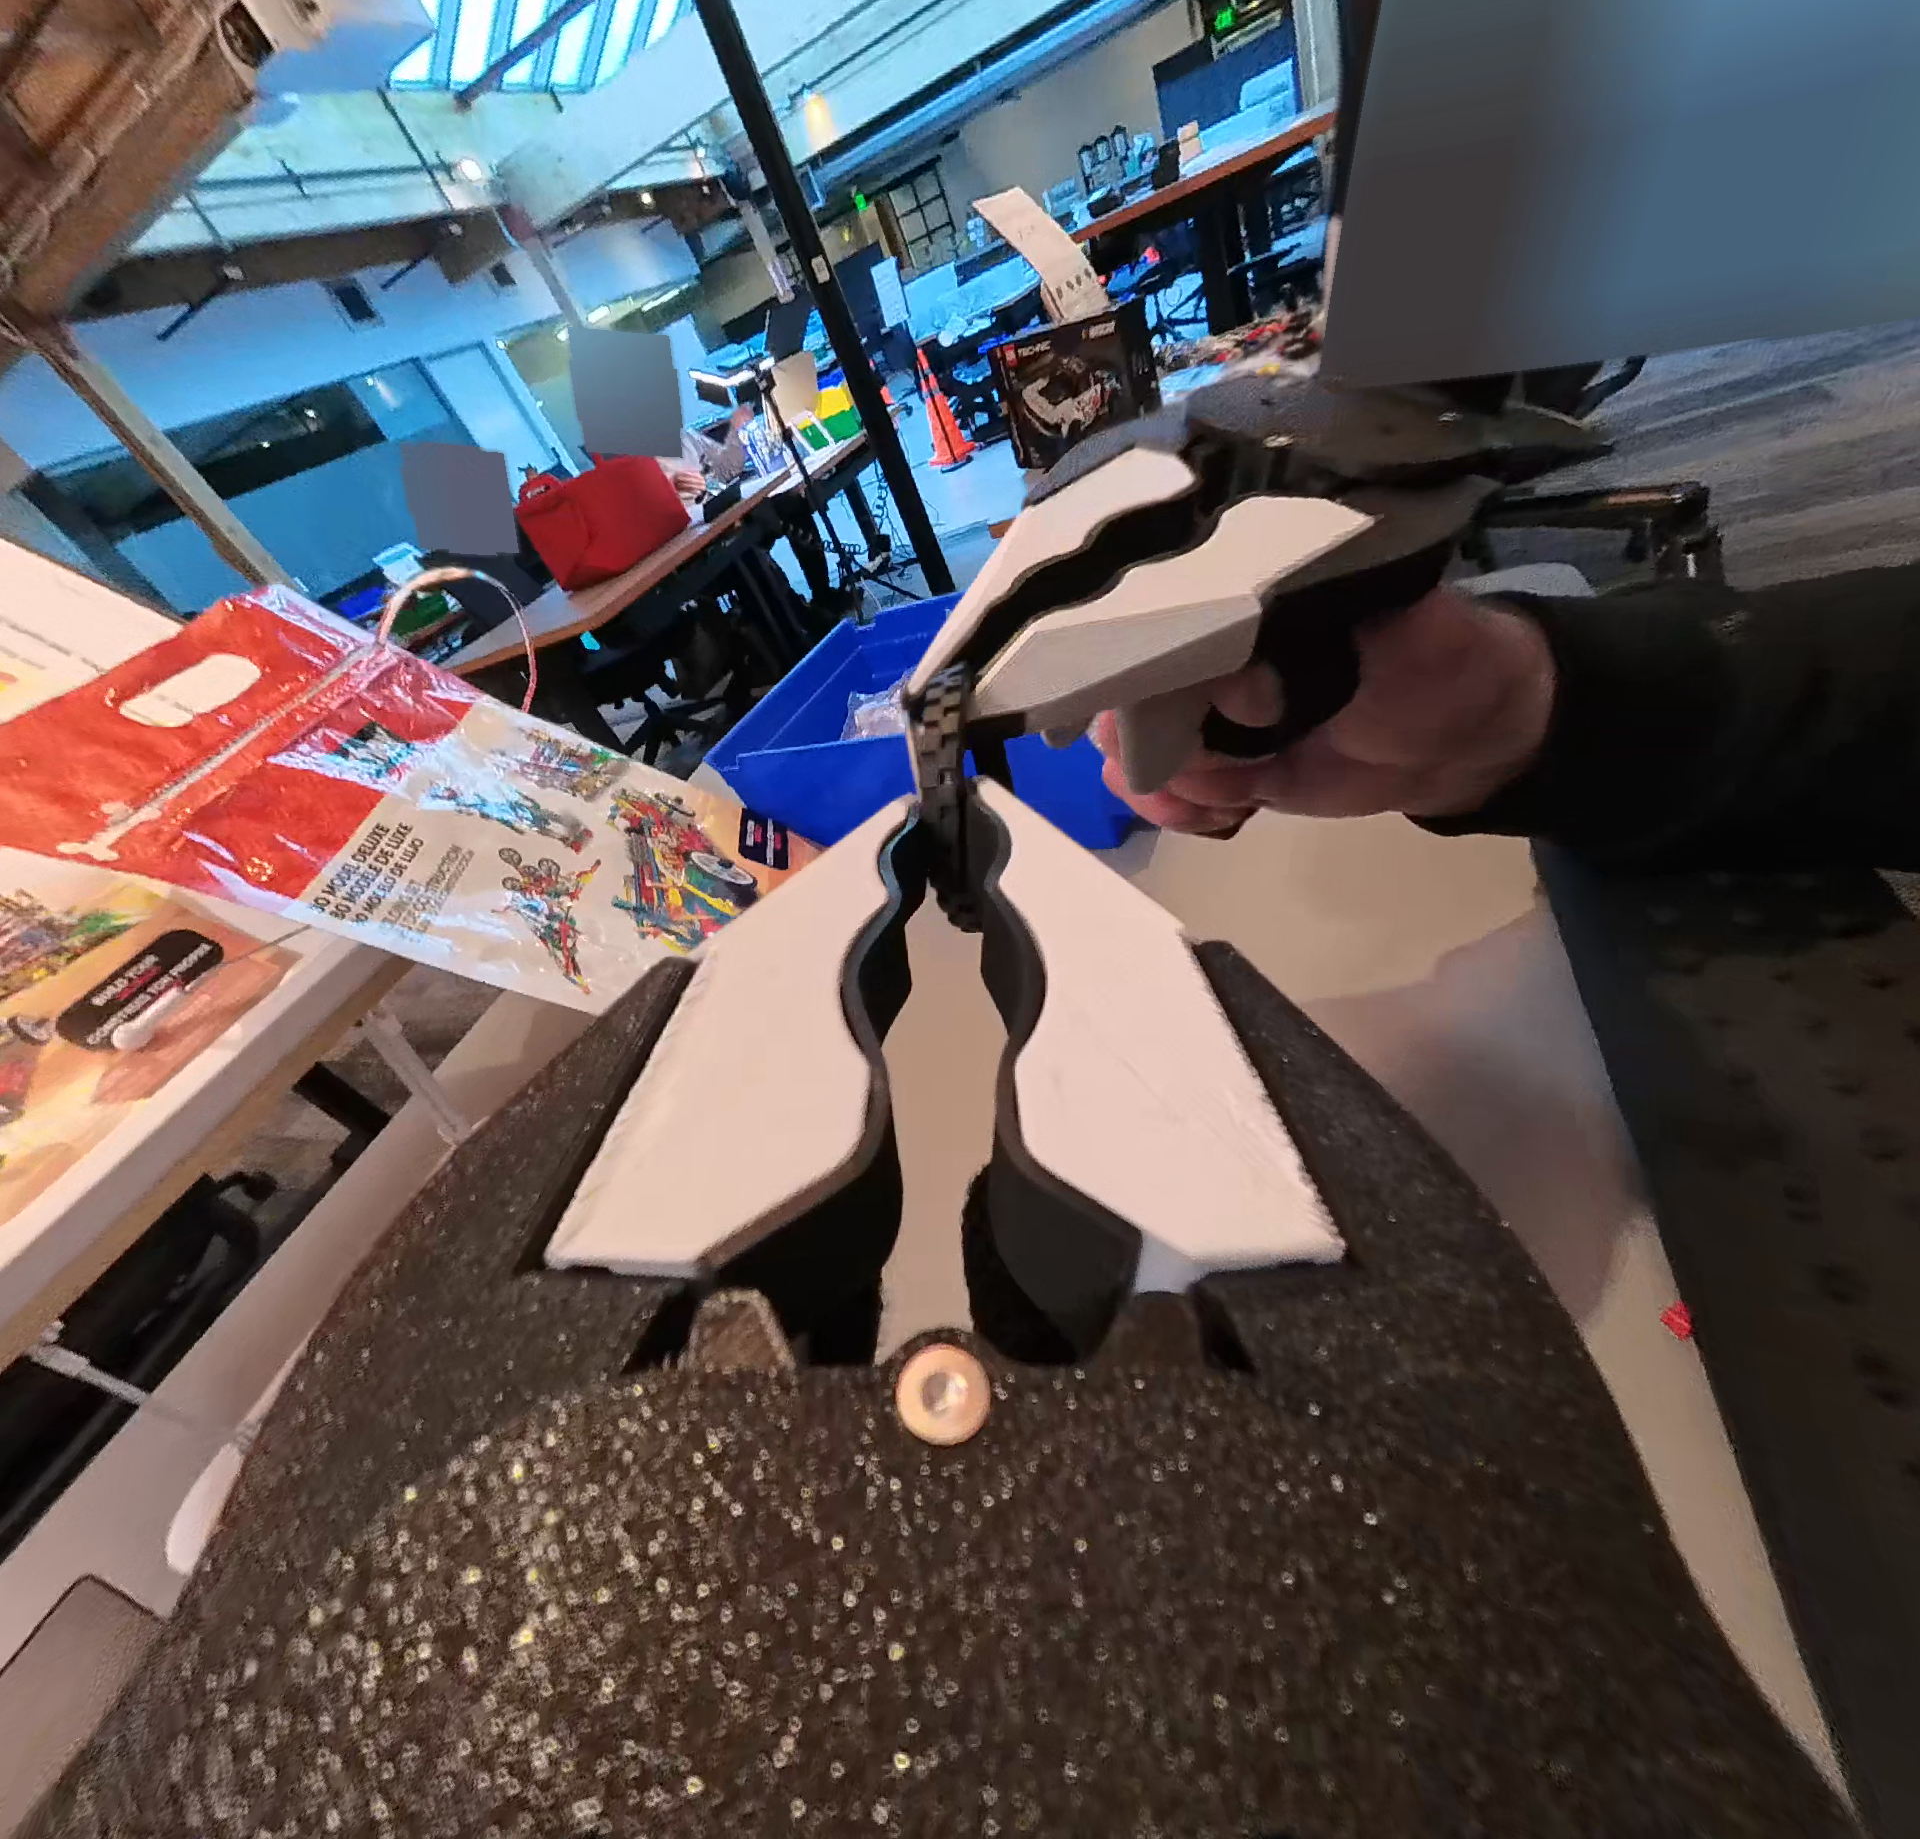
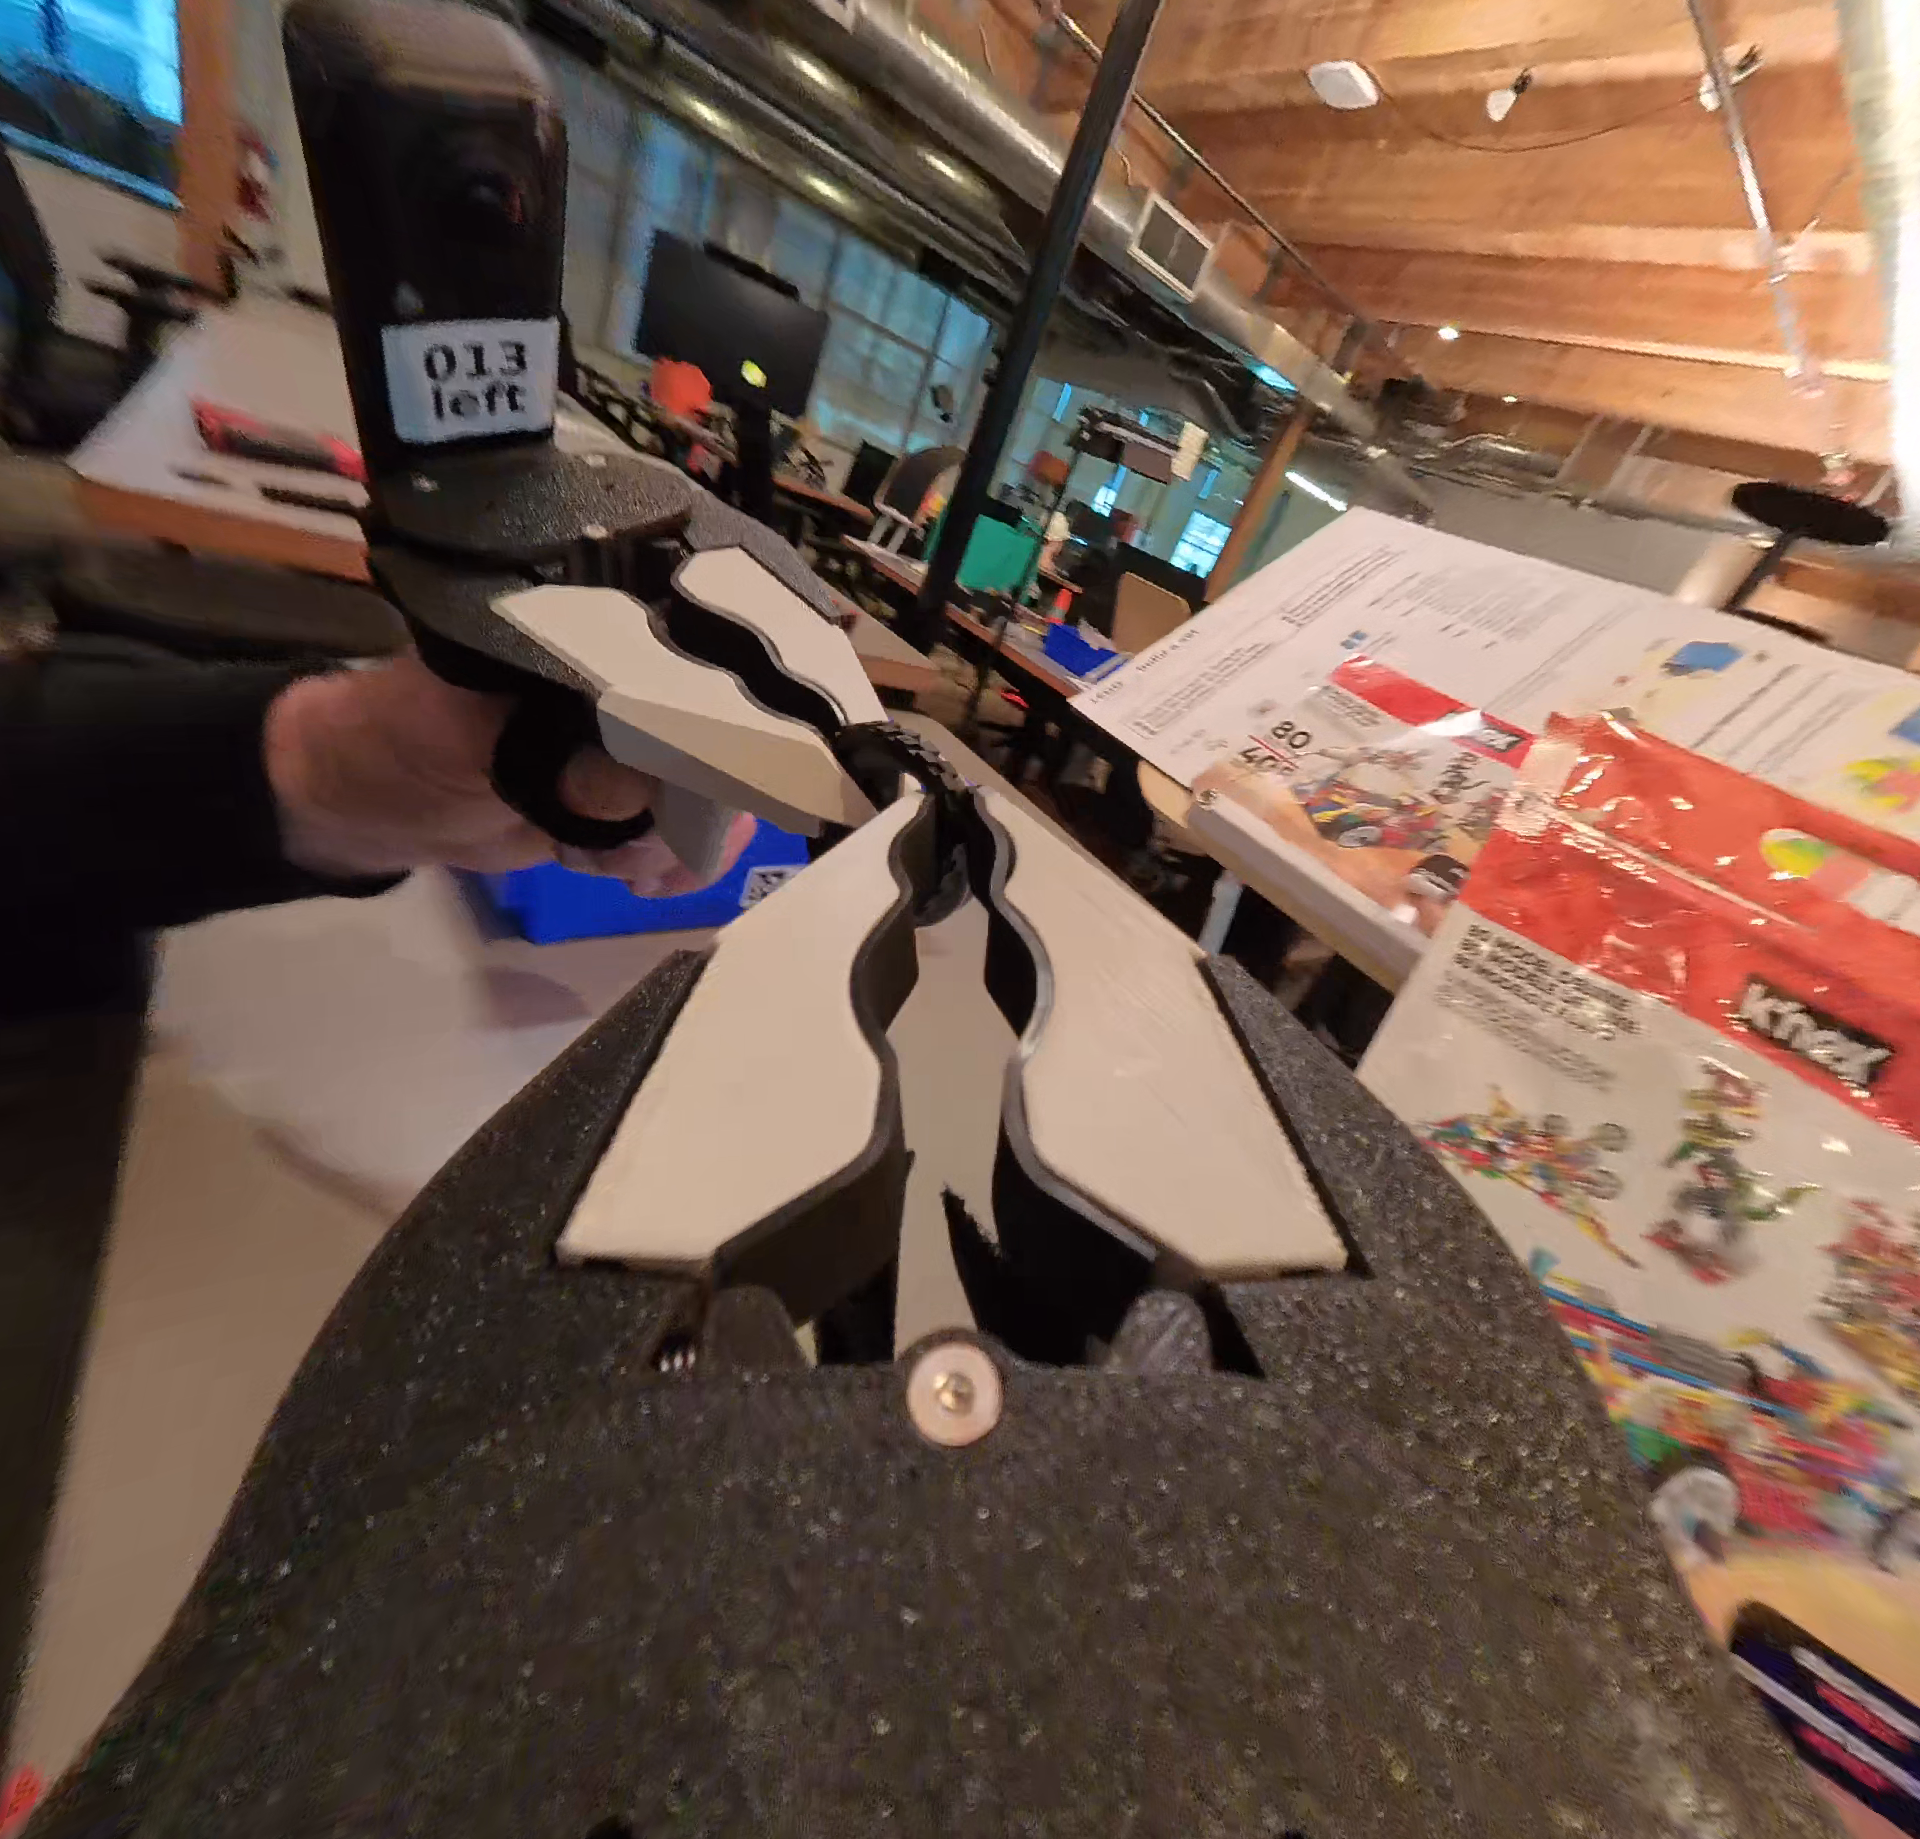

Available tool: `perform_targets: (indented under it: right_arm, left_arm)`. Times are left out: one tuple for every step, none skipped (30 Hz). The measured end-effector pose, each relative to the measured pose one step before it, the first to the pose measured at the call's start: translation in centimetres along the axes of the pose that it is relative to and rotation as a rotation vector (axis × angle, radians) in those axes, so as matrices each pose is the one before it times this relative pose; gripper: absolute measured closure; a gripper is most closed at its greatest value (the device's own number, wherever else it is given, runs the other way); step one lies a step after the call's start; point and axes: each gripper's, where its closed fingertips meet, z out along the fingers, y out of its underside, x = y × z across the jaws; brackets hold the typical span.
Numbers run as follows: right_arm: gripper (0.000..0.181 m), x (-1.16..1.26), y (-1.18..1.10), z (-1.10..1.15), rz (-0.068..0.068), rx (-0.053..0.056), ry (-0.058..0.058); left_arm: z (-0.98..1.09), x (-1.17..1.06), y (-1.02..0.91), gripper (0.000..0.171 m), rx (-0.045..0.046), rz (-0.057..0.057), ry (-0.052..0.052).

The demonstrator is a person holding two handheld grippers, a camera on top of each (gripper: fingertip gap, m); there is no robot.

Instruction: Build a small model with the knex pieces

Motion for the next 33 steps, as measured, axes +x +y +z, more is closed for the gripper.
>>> perform_targets:
  right_arm:
    - [0.178, -0.024, -0.236, -0.061, 0.0387, 0.0201, -0.0166]
    - [0.178, -0.079, -0.280, -0.073, 0.0493, 0.0251, -0.0237]
    - [0.178, -0.112, -0.321, -0.083, 0.0489, 0.0256, -0.0267]
    - [0.178, -0.104, -0.275, -0.047, 0.0484, 0.0239, -0.0242]
    - [0.179, -0.144, -0.293, -0.020, 0.0516, 0.0260, -0.0292]
    - [0.179, -0.237, -0.276, -0.025, 0.0503, 0.0246, -0.0365]
    - [0.178, -0.293, -0.190, -0.015, 0.0495, 0.0174, -0.0411]
    - [0.179, -0.262, -0.072, 0.014, 0.0463, 0.0139, -0.0385]
    - [0.179, -0.174, 0.017, 0.028, 0.0359, 0.0138, -0.0276]
    - [0.179, -0.206, 0.008, 0.057, 0.0396, 0.0107, -0.0304]
    - [0.179, -0.177, 0.028, 0.038, 0.0417, 0.0059, -0.0330]
    - [0.179, 0.014, 0.051, -0.017, 0.0328, 0.0048, -0.0217]
    - [0.179, 0.068, 0.026, -0.055, 0.0266, 0.0040, -0.0154]
    - [0.179, 0.045, 0.038, -0.053, 0.0110, 0.0015, -0.0066]
    - [0.179, -0.008, 0.012, -0.015, 0.0018, -0.0004, 0.0002]
    - [0.179, -0.092, -0.048, 0.023, 0.0034, -0.0004, -0.0036]
    - [0.179, -0.068, -0.067, 0.014, 0.0058, 0.0001, -0.0050]
    - [0.178, -0.044, -0.050, -0.016, 0.0103, 0.0008, -0.0087]
    - [0.179, -0.098, -0.017, -0.043, 0.0165, 0.0016, -0.0187]
    - [0.177, -0.166, -0.015, -0.078, 0.0227, 0.0039, -0.0282]
    - [0.178, -0.145, -0.001, -0.090, 0.0256, 0.0027, -0.0281]
    - [0.178, -0.145, 0.031, -0.083, 0.0215, 0.0008, -0.0243]
    - [0.177, -0.339, 0.036, -0.045, 0.0267, 0.0023, -0.0346]
    - [0.178, -0.424, 0.020, -0.013, 0.0237, 0.0034, -0.0372]
    - [0.178, -0.219, 0.001, 0.009, 0.0039, 0.0035, -0.0168]
    - [0.178, -0.231, 0.002, 0.078, 0.0052, 0.0029, -0.0144]
    - [0.177, -0.284, 0.000, 0.128, 0.0107, 0.0038, -0.0206]
    - [0.176, -0.036, -0.016, 0.068, 0.0032, 0.0038, -0.0044]
    - [0.176, 0.306, 0.010, -0.013, -0.0100, -0.0023, 0.0202]
    - [0.177, 0.433, 0.095, -0.044, -0.0248, -0.0114, 0.0364]
    - [0.176, 0.537, 0.103, -0.032, -0.0448, -0.0154, 0.0567]
    - [0.177, 0.360, 0.065, 0.034, -0.0601, -0.0138, 0.0577]
    - [0.177, 0.145, 0.027, 0.091, -0.0658, -0.0129, 0.0503]
  left_arm:
    - [-0.041, 0.048, -0.257, 0.168, 0.00532, 0.0079, -0.0051]
    - [-0.097, 0.145, -0.326, 0.169, 0.00966, 0.0005, 0.0056]
    - [-0.081, 0.151, -0.328, 0.168, 0.00832, -0.0062, 0.0091]
    - [-0.073, 0.056, -0.250, 0.168, 0.00802, 0.0006, 0.0016]
    - [-0.068, 0.113, -0.236, 0.168, 0.01370, -0.0125, 0.0104]
    - [-0.070, 0.255, -0.260, 0.168, 0.02236, -0.0371, 0.0312]
    - [-0.087, 0.206, -0.126, 0.169, 0.02046, -0.0228, 0.0267]
    - [-0.091, 0.278, -0.040, 0.168, 0.01522, -0.0228, 0.0326]
    - [-0.059, 0.214, 0.008, 0.167, 0.00896, -0.0225, 0.0310]
    - [-0.107, 0.193, -0.065, 0.168, 0.01401, -0.0123, 0.0242]
    - [-0.076, 0.106, -0.039, 0.169, 0.00933, -0.0147, 0.0156]
    - [0.018, 0.000, 0.025, 0.169, 0.00351, -0.0076, 0.0031]
    - [0.060, 0.007, 0.040, 0.169, 0.00349, -0.0100, 0.0040]
    - [0.034, 0.014, 0.022, 0.169, 0.00298, -0.0099, 0.0038]
    - [-0.046, 0.044, -0.085, 0.169, 0.00580, -0.0057, 0.0032]
    - [-0.052, 0.119, -0.201, 0.169, 0.01160, -0.0112, 0.0089]
    - [-0.004, 0.052, -0.123, 0.169, 0.00727, -0.0087, 0.0037]
    - [-0.009, 0.077, -0.103, 0.169, 0.00763, -0.0090, 0.0079]
    - [0.001, 0.155, -0.085, 0.169, 0.00780, -0.0109, 0.0129]
    - [0.055, 0.235, -0.113, 0.169, 0.00923, -0.0095, 0.0155]
    - [0.069, 0.178, 0.006, 0.169, 0.00027, -0.0015, 0.0102]
    - [0.049, 0.186, 0.012, 0.168, -0.00119, 0.0022, 0.0107]
    - [0.015, 0.394, -0.132, 0.169, 0.00558, 0.0004, 0.0225]
    - [0.027, 0.413, -0.103, 0.167, 0.00271, 0.0031, 0.0195]
    - [0.025, 0.161, -0.049, 0.167, 0.00032, 0.0035, 0.0066]
    - [-0.065, 0.253, -0.168, 0.166, 0.01125, -0.0052, 0.0190]
    - [-0.059, 0.325, -0.171, 0.169, 0.01266, -0.0072, 0.0228]
    - [-0.023, -0.123, 0.052, 0.168, -0.00338, 0.0056, -0.0082]
    - [-0.055, -0.367, 0.246, 0.167, -0.01884, 0.0170, -0.0259]
    - [-0.045, -0.453, 0.383, 0.169, -0.02744, 0.0246, -0.0321]
    - [-0.047, -0.669, 0.549, 0.169, -0.04274, 0.0445, -0.0536]
    - [-0.088, -0.314, 0.132, 0.168, -0.02377, 0.0239, -0.0274]
    - [-0.036, -0.237, 0.127, 0.168, -0.02768, 0.0374, -0.0318]
